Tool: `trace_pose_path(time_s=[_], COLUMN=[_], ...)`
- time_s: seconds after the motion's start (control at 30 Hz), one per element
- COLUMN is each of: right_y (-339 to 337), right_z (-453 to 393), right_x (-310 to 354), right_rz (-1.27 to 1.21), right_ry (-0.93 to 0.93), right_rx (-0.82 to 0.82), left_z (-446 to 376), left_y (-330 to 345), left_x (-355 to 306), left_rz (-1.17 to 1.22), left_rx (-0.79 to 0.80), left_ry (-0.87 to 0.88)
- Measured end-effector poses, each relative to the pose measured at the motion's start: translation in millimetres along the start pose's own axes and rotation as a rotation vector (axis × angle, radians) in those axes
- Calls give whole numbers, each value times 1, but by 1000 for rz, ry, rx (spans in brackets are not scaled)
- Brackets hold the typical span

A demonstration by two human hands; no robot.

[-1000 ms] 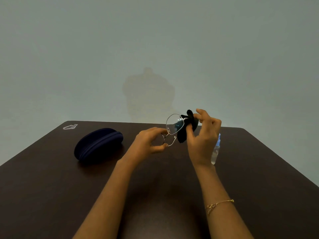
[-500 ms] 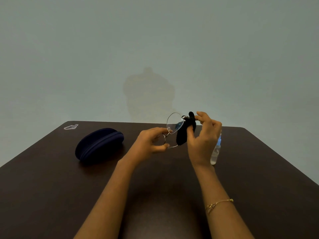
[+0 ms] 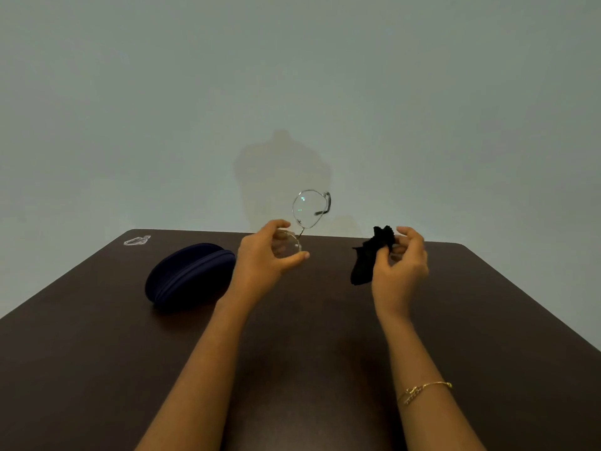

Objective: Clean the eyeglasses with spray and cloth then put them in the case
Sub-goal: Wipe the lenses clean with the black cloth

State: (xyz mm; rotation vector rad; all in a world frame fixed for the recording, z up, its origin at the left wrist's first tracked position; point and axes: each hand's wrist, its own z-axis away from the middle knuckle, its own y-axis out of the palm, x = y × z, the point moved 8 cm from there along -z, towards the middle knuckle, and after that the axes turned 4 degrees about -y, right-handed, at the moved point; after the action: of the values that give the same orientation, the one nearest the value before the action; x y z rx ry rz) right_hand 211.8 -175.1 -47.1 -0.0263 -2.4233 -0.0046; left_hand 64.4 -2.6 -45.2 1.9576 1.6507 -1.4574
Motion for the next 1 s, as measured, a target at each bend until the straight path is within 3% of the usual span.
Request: trace_pose_path(time_s=[0.1,0.27,0.63,0.83,1.0], right_y=[6,48,42,60,49], right_z=[-1,27,30,40,30], right_x=[7,10,-21,-9,-22], right_rz=[-140,-462,-669,-731,-824], right_ry=[117,461,799,794,909], right_rx=[-20,107,-42,150,4], left_z=[-1,7,19,12,15], left_y=[-6,5,41,28,32], left_x=[1,-14,-44,-33,-35], left_rz=[-161,-304,-270,-199,-189], left_rx=[-111,-216,-48,-50,65], left_ry=[-27,-2,186,165,255])
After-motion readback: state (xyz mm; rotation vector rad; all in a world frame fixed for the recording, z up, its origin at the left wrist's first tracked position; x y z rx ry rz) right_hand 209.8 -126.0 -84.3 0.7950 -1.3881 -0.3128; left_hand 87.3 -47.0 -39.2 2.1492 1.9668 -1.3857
